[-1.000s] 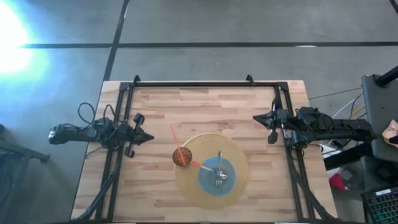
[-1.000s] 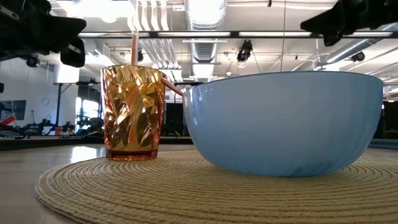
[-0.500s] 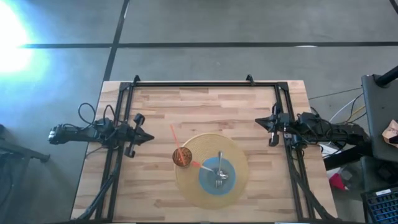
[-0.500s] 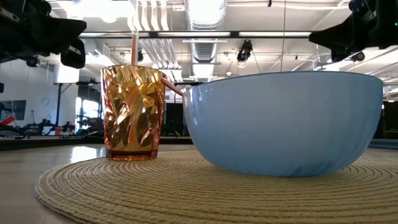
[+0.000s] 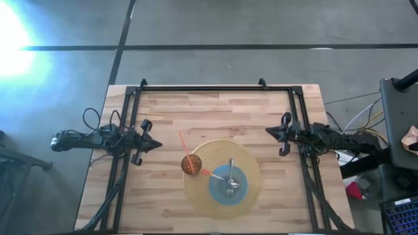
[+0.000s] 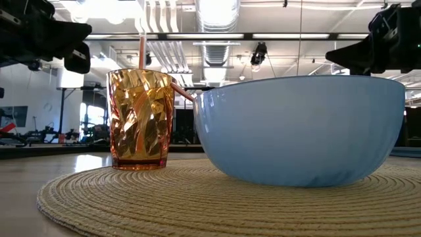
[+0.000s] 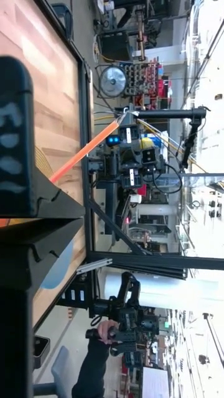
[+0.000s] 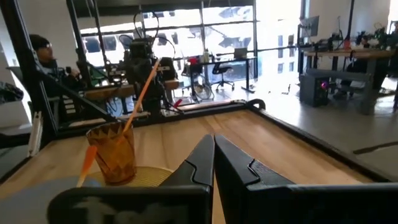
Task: Pick & Place Utensil
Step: Return to Home Position
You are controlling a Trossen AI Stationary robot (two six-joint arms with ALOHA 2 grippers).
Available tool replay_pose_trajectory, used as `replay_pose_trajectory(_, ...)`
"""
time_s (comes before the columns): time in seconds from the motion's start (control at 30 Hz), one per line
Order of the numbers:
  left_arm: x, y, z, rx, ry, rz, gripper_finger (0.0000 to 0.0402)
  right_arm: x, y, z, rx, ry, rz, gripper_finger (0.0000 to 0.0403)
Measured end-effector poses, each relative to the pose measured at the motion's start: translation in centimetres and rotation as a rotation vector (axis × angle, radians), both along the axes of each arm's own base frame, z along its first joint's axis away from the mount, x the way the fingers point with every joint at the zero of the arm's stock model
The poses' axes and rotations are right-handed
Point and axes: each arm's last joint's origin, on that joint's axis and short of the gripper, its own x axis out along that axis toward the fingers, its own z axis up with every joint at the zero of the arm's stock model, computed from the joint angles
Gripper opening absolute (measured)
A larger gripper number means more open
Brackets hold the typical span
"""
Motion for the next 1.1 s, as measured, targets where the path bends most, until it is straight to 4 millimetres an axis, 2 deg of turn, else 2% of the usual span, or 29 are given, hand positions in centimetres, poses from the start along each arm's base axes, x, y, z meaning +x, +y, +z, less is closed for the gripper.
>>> replay_pose_trajectory(0.13, 0.0, 0.0, -0.01, 0.0, 0.001, 0.0, 0.0003, 0.02, 0.0, 0.06, 0.037, -0.012, 0.003, 0.0008)
replay_pose_trajectory(1.1, 0.01, 0.0, -0.07, 0.0, 0.002, 0.0, 0.0003, 0.13, -0.03, -0.49, 0.013, 0.055, -0.008, 0.0008)
